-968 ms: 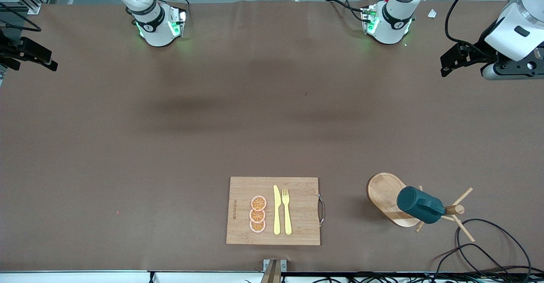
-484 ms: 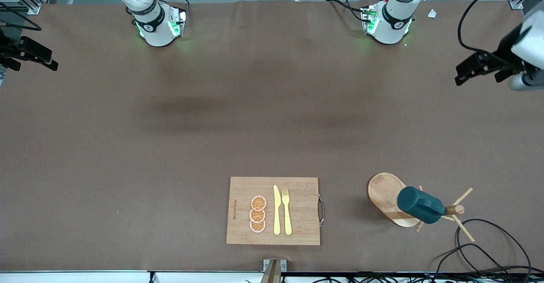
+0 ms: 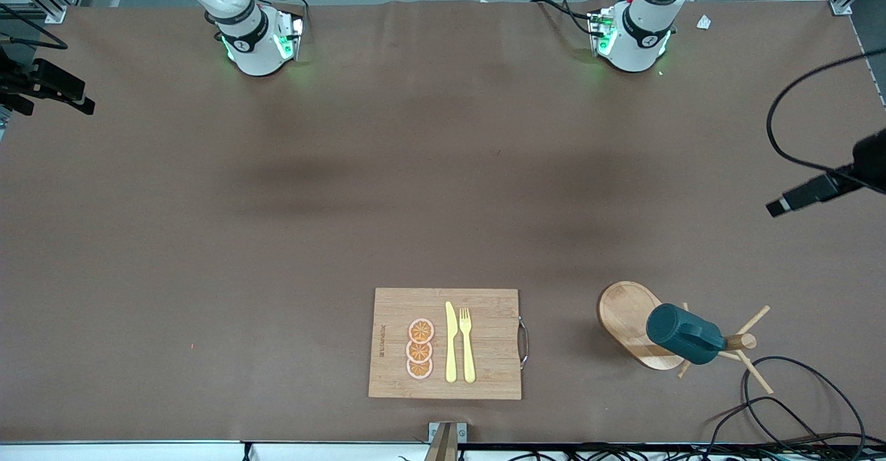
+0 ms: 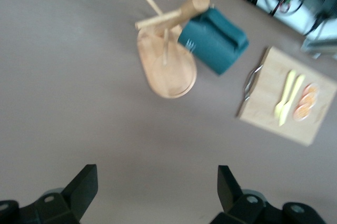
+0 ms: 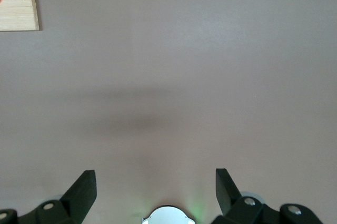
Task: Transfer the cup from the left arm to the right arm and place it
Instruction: 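Move the left gripper toward the teal mug on the wooden stand, then close the left gripper on the teal mug's handle on the stand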
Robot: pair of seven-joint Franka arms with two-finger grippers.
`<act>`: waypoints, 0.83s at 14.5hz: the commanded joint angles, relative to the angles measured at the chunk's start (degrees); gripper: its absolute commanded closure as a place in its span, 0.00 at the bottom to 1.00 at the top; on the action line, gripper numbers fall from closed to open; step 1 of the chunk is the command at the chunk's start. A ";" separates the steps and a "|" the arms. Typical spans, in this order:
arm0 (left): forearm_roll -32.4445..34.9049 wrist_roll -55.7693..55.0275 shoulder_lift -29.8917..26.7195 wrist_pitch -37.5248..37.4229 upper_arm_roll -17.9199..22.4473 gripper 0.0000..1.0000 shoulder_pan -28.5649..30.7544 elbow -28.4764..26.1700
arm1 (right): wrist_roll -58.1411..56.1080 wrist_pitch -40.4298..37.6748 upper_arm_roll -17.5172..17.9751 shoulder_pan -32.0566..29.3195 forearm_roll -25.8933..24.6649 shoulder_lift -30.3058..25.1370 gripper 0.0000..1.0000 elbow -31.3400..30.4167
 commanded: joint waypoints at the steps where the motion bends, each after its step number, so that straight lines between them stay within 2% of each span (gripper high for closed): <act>1: -3.33 -10.90 2.30 4.08 -0.53 0.00 -0.38 0.64 | 0.78 -0.11 -0.17 0.12 0.72 -1.53 0.00 -1.16; 3: -2.80 -18.14 5.63 6.72 -1.15 0.00 -0.82 0.82 | 0.96 -0.20 -0.17 0.12 0.72 -1.53 0.00 -1.16; 5: -3.33 -20.09 8.63 11.36 -1.32 0.00 -2.14 1.43 | 0.96 -0.29 -0.26 0.03 0.72 -1.62 0.00 -1.16; 8: -3.24 -27.02 11.09 19.01 -1.76 0.00 -5.39 1.44 | 0.87 -0.38 -0.17 0.12 0.72 -1.62 0.00 -1.16; 12: -5.09 -31.08 13.29 25.79 -2.20 0.00 -6.18 1.35 | 0.78 -0.38 -0.17 0.12 0.72 -1.62 0.00 -1.16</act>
